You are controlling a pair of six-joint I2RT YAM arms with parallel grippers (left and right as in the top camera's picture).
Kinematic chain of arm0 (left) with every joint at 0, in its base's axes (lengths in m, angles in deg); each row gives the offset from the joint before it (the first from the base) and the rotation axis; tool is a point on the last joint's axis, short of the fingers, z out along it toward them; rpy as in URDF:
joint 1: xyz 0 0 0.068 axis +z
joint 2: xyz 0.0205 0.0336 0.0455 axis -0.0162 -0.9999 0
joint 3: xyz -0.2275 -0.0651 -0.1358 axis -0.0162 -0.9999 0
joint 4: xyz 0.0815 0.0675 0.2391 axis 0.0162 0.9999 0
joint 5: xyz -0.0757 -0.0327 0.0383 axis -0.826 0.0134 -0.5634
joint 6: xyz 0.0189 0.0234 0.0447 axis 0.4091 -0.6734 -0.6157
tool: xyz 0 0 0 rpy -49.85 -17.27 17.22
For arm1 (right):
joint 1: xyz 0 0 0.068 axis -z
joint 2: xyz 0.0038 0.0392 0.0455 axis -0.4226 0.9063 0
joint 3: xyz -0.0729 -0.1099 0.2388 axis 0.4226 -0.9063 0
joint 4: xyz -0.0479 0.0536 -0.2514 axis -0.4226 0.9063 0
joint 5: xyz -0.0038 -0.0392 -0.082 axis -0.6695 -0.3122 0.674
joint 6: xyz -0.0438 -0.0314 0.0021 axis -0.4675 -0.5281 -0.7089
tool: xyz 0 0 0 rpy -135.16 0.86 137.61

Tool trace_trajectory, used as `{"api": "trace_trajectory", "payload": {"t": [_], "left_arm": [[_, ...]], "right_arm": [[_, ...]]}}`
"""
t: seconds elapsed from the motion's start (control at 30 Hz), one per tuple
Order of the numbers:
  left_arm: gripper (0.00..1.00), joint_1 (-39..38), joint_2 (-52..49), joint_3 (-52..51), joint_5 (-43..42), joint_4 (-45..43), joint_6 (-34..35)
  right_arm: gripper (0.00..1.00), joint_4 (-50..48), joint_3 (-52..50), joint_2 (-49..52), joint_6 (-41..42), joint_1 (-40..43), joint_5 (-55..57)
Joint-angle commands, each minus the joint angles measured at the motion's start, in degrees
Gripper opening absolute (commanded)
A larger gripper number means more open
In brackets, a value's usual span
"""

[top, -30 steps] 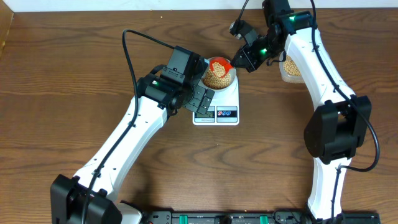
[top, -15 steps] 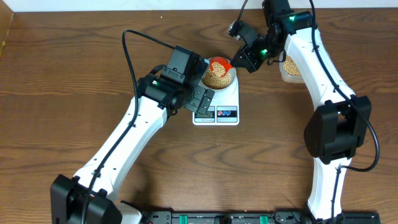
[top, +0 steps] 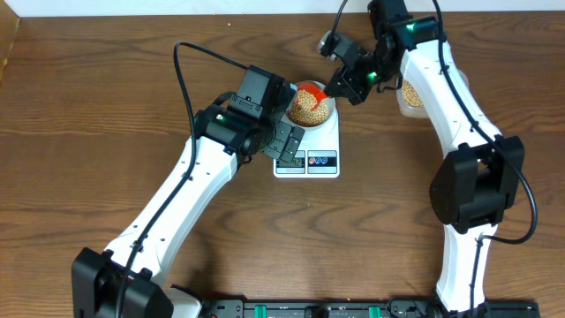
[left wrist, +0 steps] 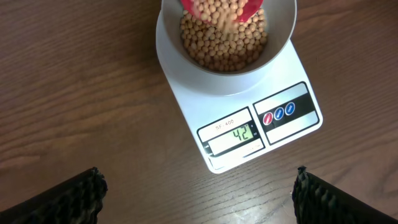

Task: Scoop item into bowl and weigh 50g on scale
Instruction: 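Tilt the scoop slowly to trickle soybeans into the bowl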

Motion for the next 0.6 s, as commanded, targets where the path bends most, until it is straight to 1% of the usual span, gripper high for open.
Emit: {"api": "trace_trajectory", "payload": {"t": [0.0,0.27,0.57], "left_arm": [[0.98,0.0,1.2,0.2,0.8,0.2,-0.3],[0.98,0.0,1.2,0.2,0.8,0.2,-0.3],[0.98,0.0,1.2,0.2,0.8,0.2,-0.3]], "right_arm": [[0.01,0.0,1.5,-2.6,-2.9,-0.2,-0.3],[0.01,0.0,1.5,-2.6,-0.9,-0.2,-0.4],[0.01,-0.4,1.5,-2.6,6.9,-0.2,-0.4]]}}
